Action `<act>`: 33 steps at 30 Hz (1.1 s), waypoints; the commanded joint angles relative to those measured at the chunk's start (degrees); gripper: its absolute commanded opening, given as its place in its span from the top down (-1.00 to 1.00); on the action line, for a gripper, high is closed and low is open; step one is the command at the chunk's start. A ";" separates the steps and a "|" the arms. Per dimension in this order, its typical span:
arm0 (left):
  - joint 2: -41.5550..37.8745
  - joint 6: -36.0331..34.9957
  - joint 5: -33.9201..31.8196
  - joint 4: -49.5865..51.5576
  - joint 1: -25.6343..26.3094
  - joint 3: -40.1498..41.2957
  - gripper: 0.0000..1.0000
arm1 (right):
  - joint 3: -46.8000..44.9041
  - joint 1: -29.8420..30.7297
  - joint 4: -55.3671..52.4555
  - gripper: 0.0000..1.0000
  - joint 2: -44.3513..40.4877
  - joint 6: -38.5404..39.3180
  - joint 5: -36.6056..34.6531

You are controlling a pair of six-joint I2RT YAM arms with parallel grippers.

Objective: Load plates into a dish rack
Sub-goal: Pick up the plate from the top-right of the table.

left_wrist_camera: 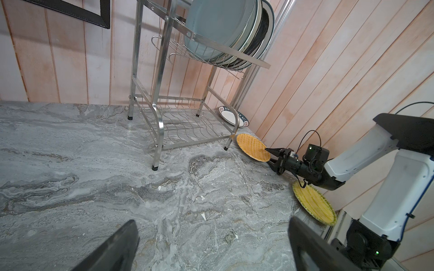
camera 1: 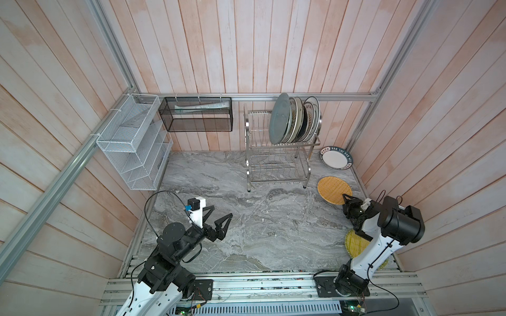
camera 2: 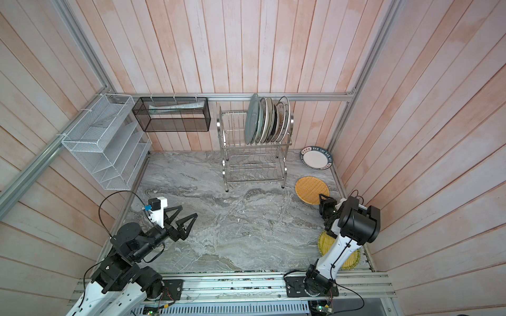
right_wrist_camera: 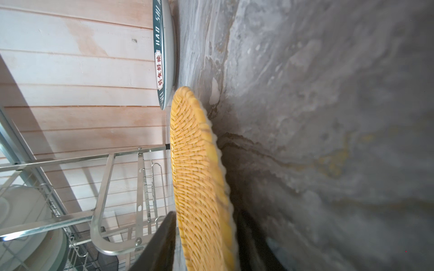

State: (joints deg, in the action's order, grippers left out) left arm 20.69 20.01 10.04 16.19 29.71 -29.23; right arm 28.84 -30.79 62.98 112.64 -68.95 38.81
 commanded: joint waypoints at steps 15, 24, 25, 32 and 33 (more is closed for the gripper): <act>0.77 0.61 0.24 -1.75 -0.73 -0.50 -1.00 | -2.20 0.57 -2.20 1.00 -2.62 -0.68 -2.81; 0.73 1.52 -1.53 -1.89 -0.89 -1.13 -1.00 | -4.67 0.64 -22.71 1.00 -23.55 3.12 -7.54; 0.32 1.60 -1.75 -2.12 -0.93 -1.01 -1.00 | -4.55 0.64 -25.64 1.00 -25.84 3.94 -8.10; -1.71 3.43 -4.65 -1.98 -0.89 -1.78 -1.00 | -1.30 0.72 -48.66 1.00 -39.67 8.76 -8.58; -1.95 3.68 -5.29 -1.81 -0.89 -1.91 -1.00 | -0.15 0.76 -53.05 1.00 -41.31 9.96 -9.14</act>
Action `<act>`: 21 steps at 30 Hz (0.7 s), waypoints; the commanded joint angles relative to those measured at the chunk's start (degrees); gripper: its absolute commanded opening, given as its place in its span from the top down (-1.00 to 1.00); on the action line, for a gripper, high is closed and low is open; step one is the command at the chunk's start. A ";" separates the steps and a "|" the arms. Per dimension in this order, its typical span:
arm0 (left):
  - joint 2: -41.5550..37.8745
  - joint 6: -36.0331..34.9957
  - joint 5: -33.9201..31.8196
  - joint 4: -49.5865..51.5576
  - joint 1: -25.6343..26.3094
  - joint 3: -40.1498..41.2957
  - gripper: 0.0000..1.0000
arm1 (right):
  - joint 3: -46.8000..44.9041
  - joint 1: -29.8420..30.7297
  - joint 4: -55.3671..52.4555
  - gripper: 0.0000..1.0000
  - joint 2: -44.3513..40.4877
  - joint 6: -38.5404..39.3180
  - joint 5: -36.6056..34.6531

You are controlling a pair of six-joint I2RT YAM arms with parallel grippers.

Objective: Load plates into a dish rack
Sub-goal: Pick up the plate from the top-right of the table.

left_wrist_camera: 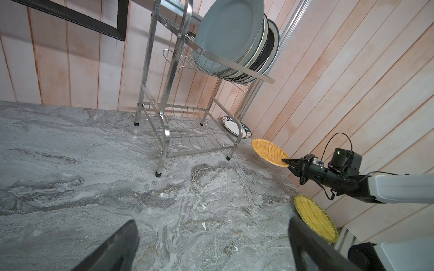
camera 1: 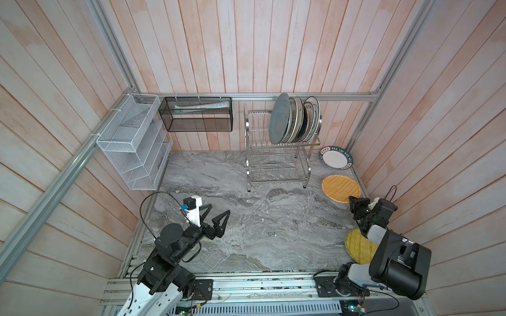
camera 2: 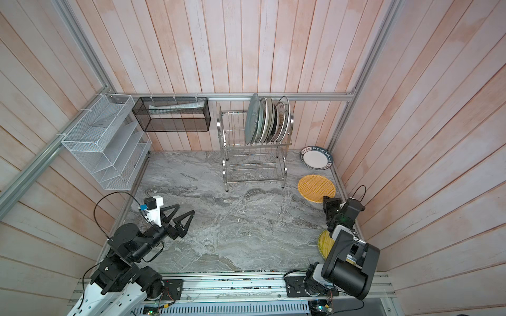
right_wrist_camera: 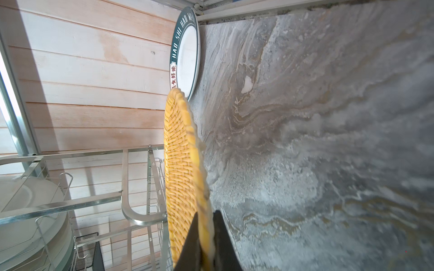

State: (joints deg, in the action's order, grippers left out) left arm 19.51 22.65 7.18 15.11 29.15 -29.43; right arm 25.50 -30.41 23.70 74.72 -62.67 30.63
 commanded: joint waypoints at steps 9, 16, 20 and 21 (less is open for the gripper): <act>-2.20 2.47 0.91 -3.87 -0.32 -0.37 -1.00 | 10.71 2.16 -39.34 1.00 -15.85 10.02 -4.74; 0.58 2.66 5.59 -10.54 -0.33 2.81 -1.00 | 10.69 14.56 -40.96 1.00 -19.04 5.26 -7.19; 1.52 6.18 8.05 -18.48 0.35 7.54 -1.00 | 12.07 21.03 -42.72 1.00 -20.02 3.18 -8.97; 1.94 7.12 8.04 -21.32 1.07 9.11 -1.00 | 12.33 23.33 -42.82 1.00 -20.47 2.35 -9.87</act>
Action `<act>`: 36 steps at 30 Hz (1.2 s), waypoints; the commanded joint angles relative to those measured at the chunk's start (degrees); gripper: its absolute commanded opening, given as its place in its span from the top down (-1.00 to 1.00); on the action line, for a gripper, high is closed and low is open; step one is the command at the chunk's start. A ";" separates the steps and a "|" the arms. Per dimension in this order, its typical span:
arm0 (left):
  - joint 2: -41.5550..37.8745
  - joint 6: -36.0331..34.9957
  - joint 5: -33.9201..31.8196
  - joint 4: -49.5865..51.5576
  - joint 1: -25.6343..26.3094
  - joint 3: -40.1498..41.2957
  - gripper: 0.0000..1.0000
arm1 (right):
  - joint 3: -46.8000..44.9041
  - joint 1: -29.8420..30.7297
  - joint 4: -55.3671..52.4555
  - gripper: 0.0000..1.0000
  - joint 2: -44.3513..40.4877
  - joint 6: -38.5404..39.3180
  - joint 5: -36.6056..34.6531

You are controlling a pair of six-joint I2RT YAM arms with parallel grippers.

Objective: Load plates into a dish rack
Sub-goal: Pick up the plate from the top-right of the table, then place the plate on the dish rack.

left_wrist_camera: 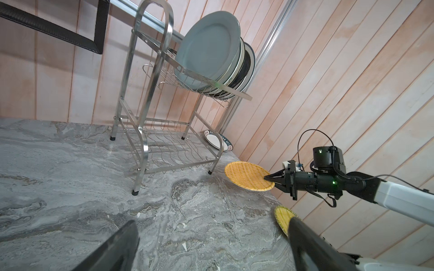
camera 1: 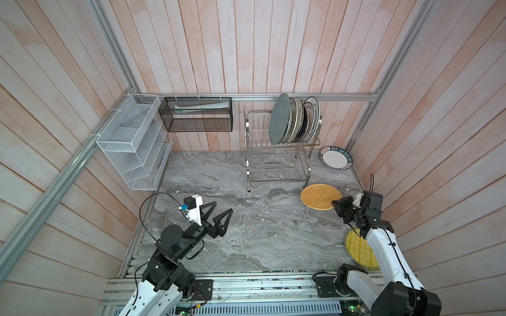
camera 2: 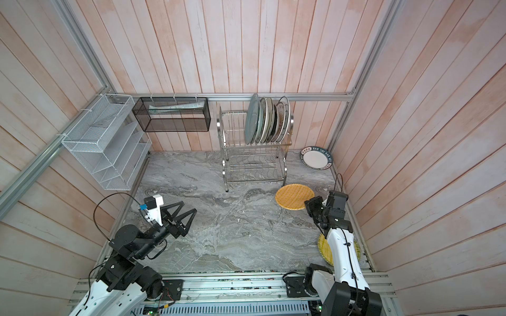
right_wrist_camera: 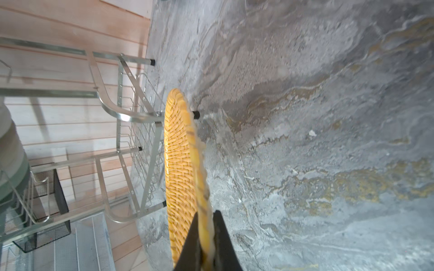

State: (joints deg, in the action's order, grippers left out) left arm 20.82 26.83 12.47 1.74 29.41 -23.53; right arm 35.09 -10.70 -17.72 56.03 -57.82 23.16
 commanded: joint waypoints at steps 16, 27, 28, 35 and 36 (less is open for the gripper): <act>43.46 -20.53 -12.03 -21.18 25.74 -12.42 -0.80 | 6.91 22.60 -2.49 1.00 -0.56 -10.70 -10.31; 62.95 -49.76 -22.60 -17.06 34.90 -26.93 -0.35 | 6.53 24.41 -3.38 1.00 -2.75 -11.79 -9.64; 63.82 -50.70 -22.37 -17.44 35.02 -27.17 -0.32 | 6.42 24.41 -3.38 1.00 -2.93 -11.87 -9.54; 70.80 -56.27 -25.43 -18.89 36.48 -31.34 -0.04 | 5.70 24.67 -4.04 1.00 -4.68 -12.23 -9.45; 71.64 -57.13 -26.48 -19.50 36.79 -31.74 -0.01 | 5.57 24.67 -3.97 1.00 -4.95 -12.31 -9.45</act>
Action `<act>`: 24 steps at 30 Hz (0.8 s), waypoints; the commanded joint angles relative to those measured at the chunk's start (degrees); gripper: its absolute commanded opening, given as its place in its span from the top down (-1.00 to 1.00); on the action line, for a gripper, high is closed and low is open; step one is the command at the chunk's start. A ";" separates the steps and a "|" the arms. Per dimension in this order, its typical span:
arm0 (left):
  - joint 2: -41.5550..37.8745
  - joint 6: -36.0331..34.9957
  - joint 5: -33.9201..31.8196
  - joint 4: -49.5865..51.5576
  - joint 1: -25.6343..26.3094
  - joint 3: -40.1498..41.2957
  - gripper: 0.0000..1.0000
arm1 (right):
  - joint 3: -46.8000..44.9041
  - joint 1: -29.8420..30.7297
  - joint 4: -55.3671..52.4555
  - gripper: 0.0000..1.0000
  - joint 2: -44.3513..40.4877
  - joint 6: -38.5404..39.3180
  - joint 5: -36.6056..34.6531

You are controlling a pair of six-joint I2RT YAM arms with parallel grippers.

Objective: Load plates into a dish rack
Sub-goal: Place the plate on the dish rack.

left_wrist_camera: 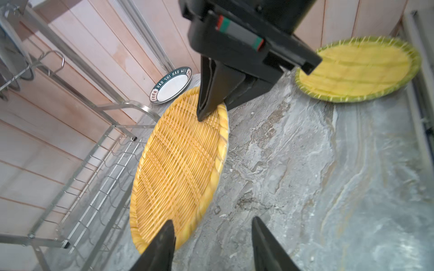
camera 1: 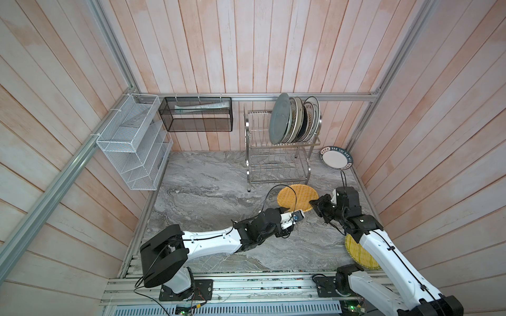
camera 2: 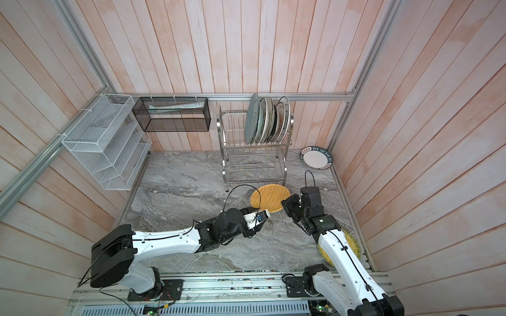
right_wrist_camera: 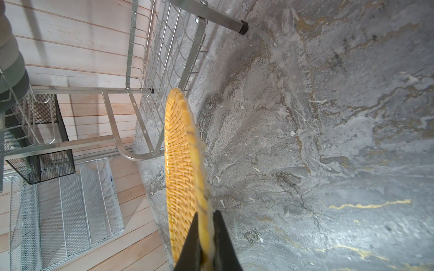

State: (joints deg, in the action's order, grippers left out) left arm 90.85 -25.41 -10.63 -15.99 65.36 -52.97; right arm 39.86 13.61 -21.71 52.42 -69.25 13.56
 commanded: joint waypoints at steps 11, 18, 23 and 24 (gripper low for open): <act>7.58 -11.24 -10.48 -5.09 2.62 -5.42 0.37 | -0.04 0.37 0.09 1.00 -1.73 -0.62 0.63; 9.88 -13.92 -12.12 -4.35 3.10 -8.24 0.61 | -0.11 0.37 -0.09 1.00 -1.85 -0.68 0.50; 11.79 -14.54 -13.12 -2.35 3.29 -10.46 0.96 | -0.47 0.37 -0.01 1.00 -2.31 -0.87 0.99; 11.84 -14.50 -13.41 -2.34 3.36 -10.58 1.00 | -0.48 0.37 0.01 1.00 -2.38 -0.81 1.03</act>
State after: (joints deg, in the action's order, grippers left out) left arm 101.49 -41.95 -21.93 -16.80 68.86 -61.14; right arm 39.46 13.74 -23.31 51.53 -67.48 12.29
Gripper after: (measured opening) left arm 0.088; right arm 0.090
